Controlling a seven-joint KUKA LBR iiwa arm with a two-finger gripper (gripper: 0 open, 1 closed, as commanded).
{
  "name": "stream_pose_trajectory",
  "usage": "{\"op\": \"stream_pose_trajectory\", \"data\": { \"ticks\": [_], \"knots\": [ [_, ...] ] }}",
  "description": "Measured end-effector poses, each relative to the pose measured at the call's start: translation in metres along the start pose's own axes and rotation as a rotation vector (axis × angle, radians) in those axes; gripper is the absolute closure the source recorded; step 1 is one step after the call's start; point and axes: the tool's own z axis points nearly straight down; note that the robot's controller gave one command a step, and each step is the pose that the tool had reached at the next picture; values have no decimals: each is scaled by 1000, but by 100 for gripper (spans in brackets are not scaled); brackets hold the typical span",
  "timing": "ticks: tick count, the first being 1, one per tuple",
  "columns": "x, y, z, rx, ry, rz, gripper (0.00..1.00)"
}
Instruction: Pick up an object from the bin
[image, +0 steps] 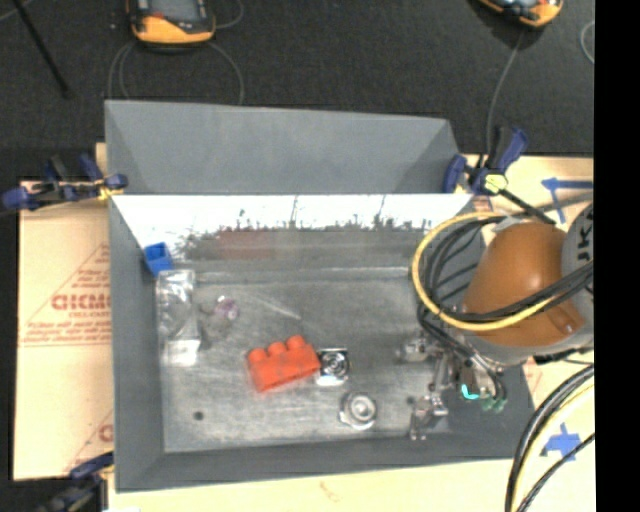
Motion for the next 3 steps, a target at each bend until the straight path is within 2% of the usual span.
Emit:
{"op": "stream_pose_trajectory", "data": {
  "ticks": [1,2,3],
  "knots": [
    [-23,47,63,3,-14,-111,0],
    [-24,47,60,3,-19,-112,100],
    [-21,47,63,2,-10,-114,0]
  ]
}}
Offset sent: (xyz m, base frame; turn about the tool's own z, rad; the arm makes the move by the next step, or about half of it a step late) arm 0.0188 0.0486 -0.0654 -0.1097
